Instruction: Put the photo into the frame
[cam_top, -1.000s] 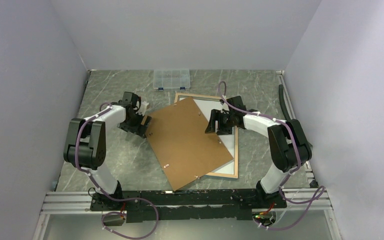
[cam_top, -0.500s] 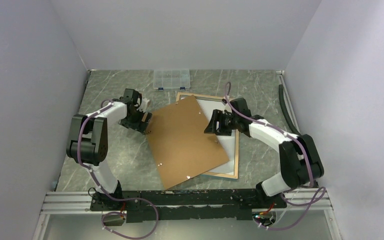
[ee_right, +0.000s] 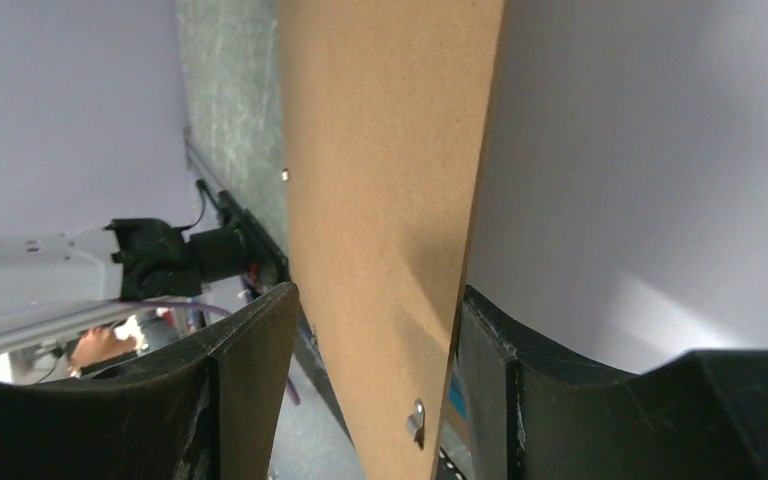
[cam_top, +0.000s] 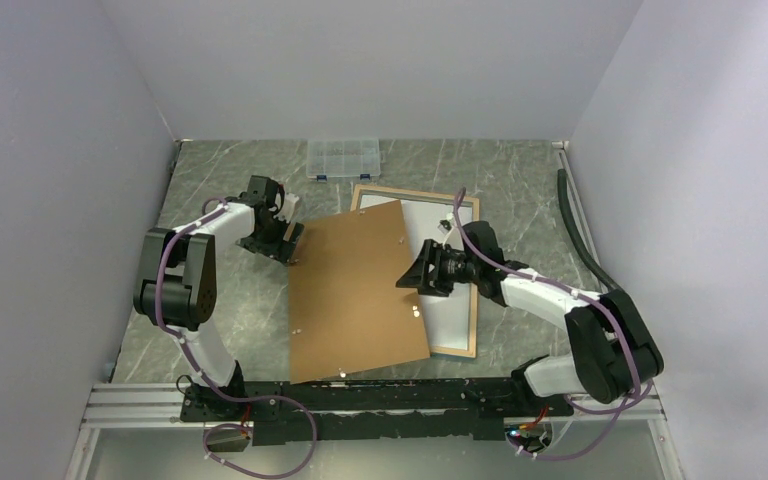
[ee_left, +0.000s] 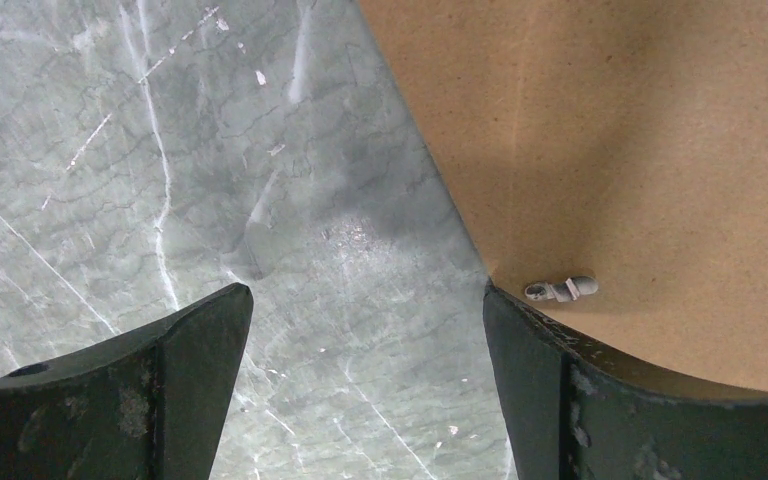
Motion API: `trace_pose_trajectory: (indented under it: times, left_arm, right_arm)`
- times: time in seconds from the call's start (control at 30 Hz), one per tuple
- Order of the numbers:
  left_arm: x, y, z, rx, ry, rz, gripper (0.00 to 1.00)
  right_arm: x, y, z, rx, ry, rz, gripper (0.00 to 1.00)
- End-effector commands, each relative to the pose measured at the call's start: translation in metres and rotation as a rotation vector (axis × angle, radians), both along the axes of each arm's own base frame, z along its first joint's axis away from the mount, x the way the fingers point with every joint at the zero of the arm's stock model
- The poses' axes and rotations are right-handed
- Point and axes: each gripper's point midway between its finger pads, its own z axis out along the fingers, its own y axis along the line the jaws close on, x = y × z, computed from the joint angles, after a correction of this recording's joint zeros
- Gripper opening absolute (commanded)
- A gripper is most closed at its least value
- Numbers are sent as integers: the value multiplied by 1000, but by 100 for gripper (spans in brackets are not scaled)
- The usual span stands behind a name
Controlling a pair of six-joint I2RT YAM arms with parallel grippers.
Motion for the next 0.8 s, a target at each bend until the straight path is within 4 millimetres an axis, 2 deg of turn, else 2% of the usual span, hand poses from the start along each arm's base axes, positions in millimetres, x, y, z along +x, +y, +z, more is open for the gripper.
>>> trace_pose_trajectory:
  times: [0.0, 0.17, 0.3, 0.37, 0.47, 0.53, 0.67, 0.77]
  left_arm:
    - [0, -13, -10, -31, 14, -24, 92]
    - [-1, -13, -8, -30, 11, -27, 92]
    - [-1, -8, -7, -1, 2, -26, 92]
    - [-1, -7, -6, 4, 1, -26, 92]
    - [1, -7, 2, 3, -10, -29, 92]
    - [4, -7, 12, -9, -20, -23, 93]
    - [16, -2, 48, -66, -66, 12, 94]
    - [24, 7, 74, -99, -103, 38, 94]
  right_arm:
    - [1, 39, 60, 252, -141, 94, 60]
    - [-4, 63, 75, 324, -158, 142, 59]
    - [-1, 64, 81, 311, -176, 124, 52]
    - [3, 60, 78, 260, -179, 96, 41]
    - [9, 51, 77, 187, -191, 40, 16]
    - [13, 46, 80, 161, -204, 12, 1]
    - [18, 34, 101, 166, -235, -33, 0]
    - [20, 16, 120, 163, -272, -90, 0]
